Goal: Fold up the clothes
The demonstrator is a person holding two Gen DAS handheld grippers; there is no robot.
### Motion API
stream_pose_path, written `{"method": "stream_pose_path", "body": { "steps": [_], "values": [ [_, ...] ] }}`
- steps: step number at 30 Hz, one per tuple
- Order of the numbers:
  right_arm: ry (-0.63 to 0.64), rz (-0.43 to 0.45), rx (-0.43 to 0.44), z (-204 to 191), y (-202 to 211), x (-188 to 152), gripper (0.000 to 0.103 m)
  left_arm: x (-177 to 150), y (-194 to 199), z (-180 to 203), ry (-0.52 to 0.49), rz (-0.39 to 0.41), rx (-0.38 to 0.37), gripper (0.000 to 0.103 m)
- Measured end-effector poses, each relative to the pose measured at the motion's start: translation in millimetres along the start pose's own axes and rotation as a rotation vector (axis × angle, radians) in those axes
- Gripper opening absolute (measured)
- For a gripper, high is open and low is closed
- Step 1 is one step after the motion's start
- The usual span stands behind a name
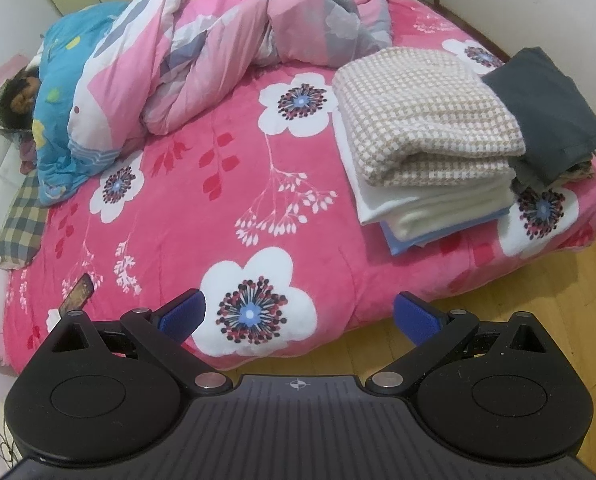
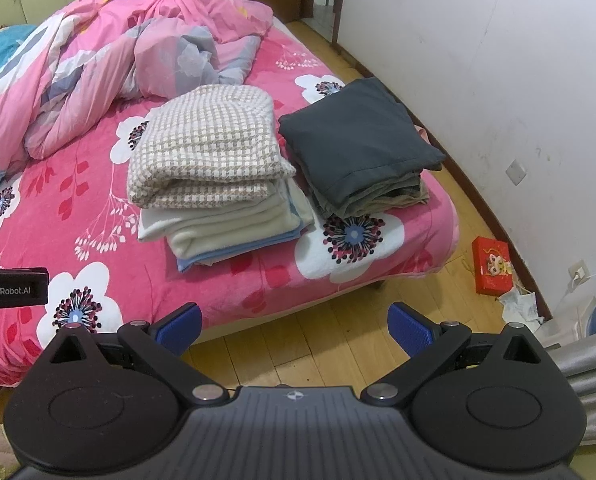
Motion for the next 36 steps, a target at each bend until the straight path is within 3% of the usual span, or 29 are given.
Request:
{"method": "stream_pose_path", "body": {
  "steps": [36],
  "values": [
    [0.004, -0.003, -0.002, -2.8, -4.2, 4.9, 0.102, 4.5, -3.7, 1.8, 0.001, -0.011, -0.029, 0.102]
  ]
}}
Point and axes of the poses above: each gripper's, at about its wrist camera, not at the fingertips, and y roughly against the way its jaws point, z to its right, x to its top, the point moved 1 cm from there along -y, roughly the way its jaws point, and after that the axes turned 2 degrees about x, right-handed, at the moved point
